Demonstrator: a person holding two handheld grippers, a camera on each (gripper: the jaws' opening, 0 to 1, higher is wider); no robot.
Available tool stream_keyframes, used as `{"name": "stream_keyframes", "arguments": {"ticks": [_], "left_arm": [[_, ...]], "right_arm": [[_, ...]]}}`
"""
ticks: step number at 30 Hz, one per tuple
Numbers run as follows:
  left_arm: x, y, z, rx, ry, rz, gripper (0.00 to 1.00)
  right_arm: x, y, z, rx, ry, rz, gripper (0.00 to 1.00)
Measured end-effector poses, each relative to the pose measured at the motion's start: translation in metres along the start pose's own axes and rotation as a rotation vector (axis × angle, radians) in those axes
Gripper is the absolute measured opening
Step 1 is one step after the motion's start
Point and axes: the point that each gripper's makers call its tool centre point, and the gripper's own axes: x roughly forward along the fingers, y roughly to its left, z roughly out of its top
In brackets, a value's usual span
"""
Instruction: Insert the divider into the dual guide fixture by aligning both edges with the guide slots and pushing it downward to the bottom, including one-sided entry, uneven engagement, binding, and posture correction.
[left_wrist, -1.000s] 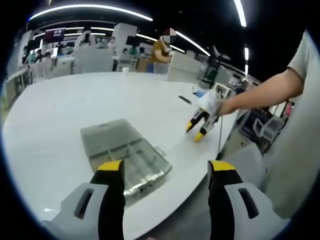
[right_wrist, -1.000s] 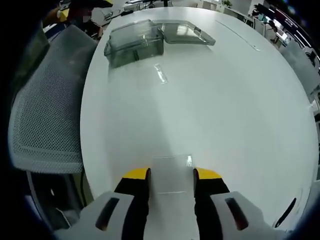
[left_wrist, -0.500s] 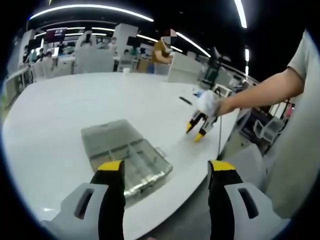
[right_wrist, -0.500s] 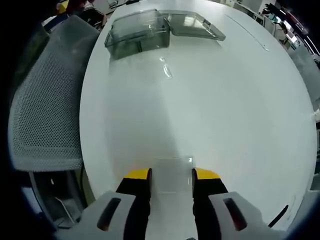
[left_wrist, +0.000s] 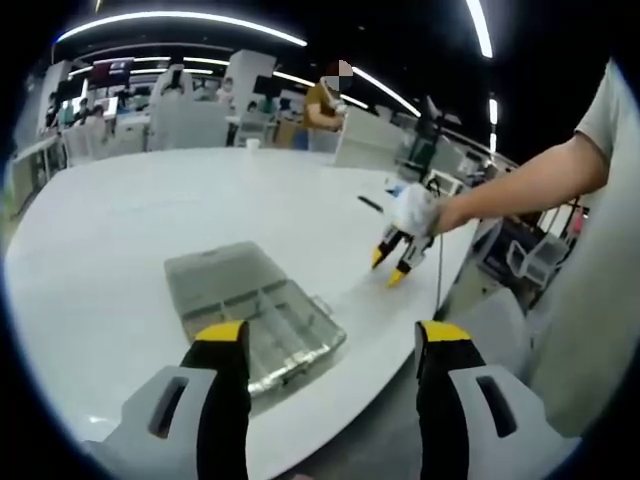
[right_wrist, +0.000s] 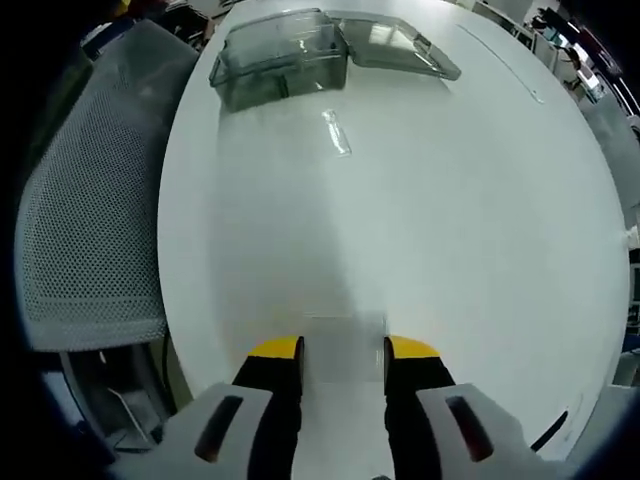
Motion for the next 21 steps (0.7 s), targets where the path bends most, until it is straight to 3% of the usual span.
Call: {"name": "stream_keyframes", "arguments": {"ticks": [11,21], "left_arm": [[0.001,0.0,0.0,-0.002,-0.005,-0.008,0.65],[0.002,0.001,-0.004,-0.013,-0.004,-0.02,0.64]], "right_arm": [[-0.016,0.002,0.024,-0.019,-0.044,-0.04,0.27],[-0.042,0.015,0.068,-0.074,-0.113,-0.107,0.27]]}}
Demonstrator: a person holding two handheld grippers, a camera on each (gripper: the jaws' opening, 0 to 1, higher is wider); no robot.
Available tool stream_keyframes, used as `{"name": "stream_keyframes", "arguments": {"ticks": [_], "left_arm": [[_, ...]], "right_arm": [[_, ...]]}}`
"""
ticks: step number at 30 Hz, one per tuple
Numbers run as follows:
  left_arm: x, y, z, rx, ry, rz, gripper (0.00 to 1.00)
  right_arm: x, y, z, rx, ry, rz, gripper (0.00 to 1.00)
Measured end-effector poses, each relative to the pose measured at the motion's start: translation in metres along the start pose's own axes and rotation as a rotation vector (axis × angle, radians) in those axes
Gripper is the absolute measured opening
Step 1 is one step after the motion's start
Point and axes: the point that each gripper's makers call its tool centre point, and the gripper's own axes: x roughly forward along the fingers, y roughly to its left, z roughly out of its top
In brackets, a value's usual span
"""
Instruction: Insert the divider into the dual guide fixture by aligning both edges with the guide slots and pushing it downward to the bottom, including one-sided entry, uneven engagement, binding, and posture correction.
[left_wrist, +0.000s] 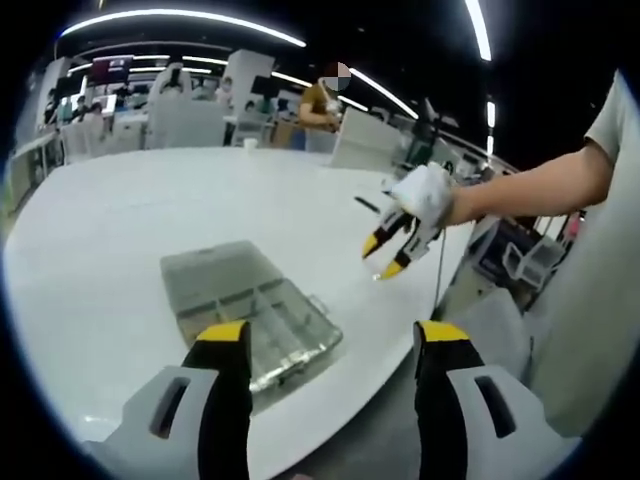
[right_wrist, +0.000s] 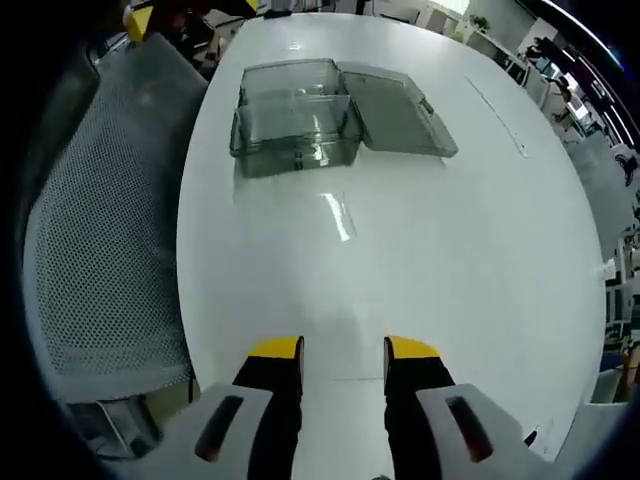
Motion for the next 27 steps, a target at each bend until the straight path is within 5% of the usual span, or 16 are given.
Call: {"name": "stream_keyframes", "arguments": {"ticks": [27], "left_arm": [[0.003,-0.005,0.0,-0.001,0.013,-0.047,0.61]], "right_arm": [[-0.038,0.022,0.066,-0.082,-0.11,-0.098,0.27]]}}
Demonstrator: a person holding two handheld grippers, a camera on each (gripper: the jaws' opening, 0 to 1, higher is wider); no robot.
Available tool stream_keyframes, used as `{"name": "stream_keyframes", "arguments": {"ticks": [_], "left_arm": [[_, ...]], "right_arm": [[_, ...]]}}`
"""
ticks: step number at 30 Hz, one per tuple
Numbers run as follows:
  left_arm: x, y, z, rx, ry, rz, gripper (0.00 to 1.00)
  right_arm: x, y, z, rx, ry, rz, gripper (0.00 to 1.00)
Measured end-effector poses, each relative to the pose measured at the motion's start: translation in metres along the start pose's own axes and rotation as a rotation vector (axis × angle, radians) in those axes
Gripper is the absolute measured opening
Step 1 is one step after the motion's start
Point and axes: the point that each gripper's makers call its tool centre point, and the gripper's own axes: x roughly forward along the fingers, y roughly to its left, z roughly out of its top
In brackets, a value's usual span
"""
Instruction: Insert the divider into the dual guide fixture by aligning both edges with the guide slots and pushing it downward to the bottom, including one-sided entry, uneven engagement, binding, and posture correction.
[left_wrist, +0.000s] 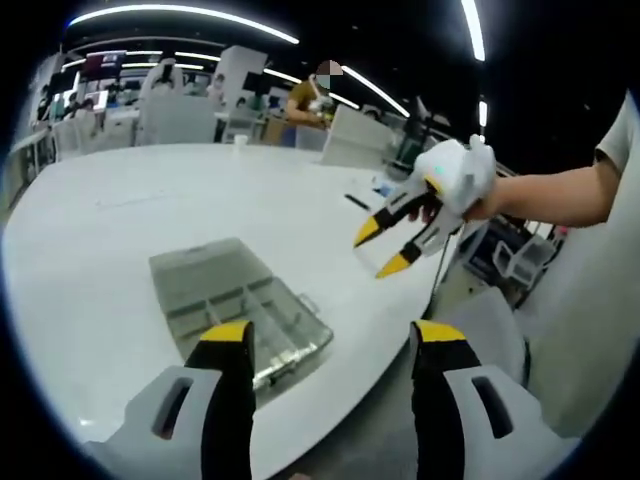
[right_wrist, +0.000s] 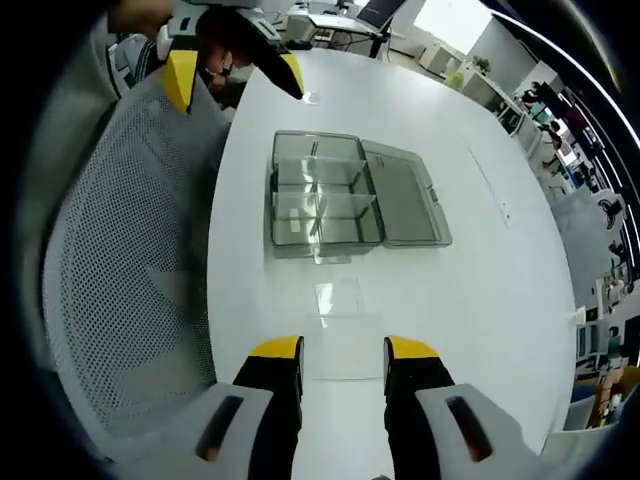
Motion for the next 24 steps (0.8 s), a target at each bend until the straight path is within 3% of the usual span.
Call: {"name": "stream_keyframes", "arguments": {"ticks": [24], "left_arm": [[0.001,-0.001,0.001,-0.011,0.015,-0.013,0.6]], "right_arm": [[-0.022,-0.006,0.061,-0.032,-0.166,-0.059,0.27]]}}
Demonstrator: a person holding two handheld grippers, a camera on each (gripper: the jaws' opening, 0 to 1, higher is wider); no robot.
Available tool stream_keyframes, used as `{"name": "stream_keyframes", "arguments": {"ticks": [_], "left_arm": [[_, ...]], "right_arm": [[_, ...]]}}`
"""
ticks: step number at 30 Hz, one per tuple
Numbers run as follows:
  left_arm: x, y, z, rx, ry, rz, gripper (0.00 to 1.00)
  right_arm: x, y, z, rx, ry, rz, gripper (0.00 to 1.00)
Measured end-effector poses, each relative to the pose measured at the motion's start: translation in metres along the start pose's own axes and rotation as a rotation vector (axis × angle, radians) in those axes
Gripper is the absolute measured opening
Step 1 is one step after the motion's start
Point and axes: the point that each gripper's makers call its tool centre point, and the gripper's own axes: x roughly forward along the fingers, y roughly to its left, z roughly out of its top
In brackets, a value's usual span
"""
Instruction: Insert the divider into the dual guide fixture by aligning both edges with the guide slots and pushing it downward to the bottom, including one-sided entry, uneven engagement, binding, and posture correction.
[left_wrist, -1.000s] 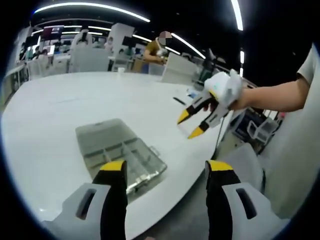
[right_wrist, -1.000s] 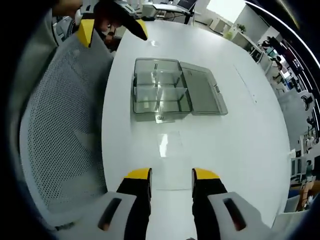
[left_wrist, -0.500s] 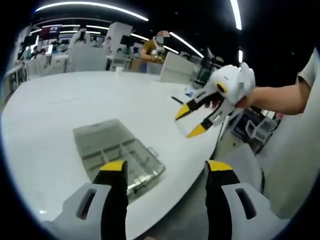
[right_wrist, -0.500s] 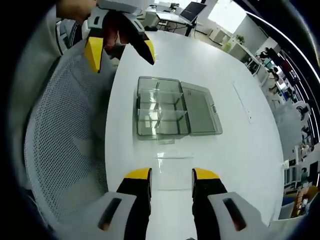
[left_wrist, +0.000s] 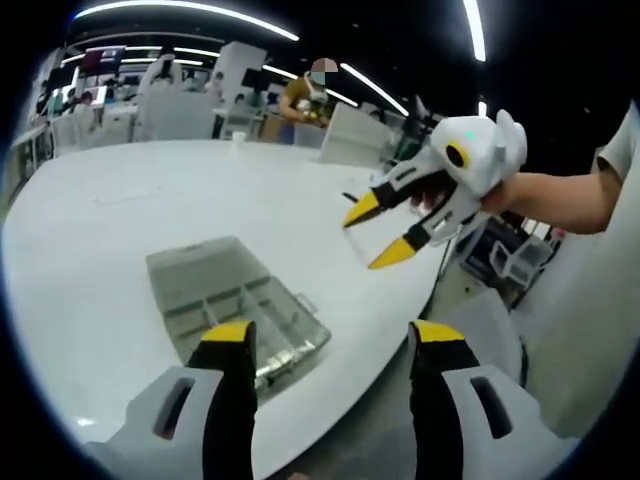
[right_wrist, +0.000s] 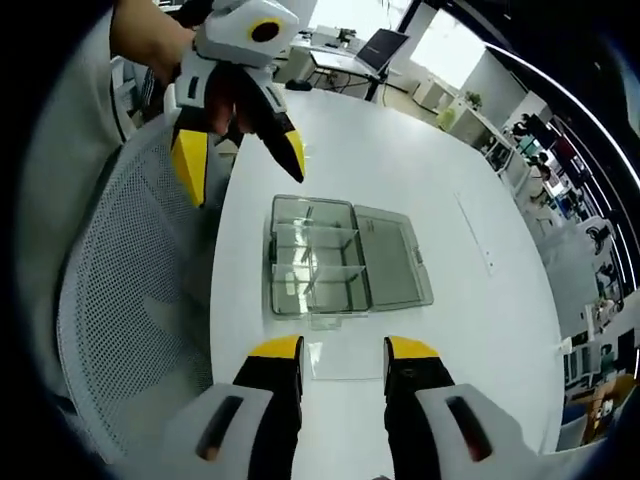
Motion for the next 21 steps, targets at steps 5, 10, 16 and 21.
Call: {"name": "stream_keyframes", "arguments": {"ticks": [5,10,16,21], "left_arm": [[-0.001,0.001,0.002,0.003,0.001,0.001,0.59],[-0.002,0.0,0.004,0.006,0.002,0.002,0.59],[-0.003,0.001,0.009,0.006,-0.004,0.002,0.57],[-0.003,0.002,0.015,0.0,-0.015,0.005,0.56]], "right_arm": [[-0.001,-0.002,0.01,0.0,-0.032,-0.014,0.27],[-0.004,0.0,0.019,-0.006,-0.054,-0.02,0.27],[-0.007,0.003,0.028,-0.013,-0.081,-0.024,0.27],[-0.01,0.004,0.035,-0.021,-0.1,-0.031,0.27]]}}
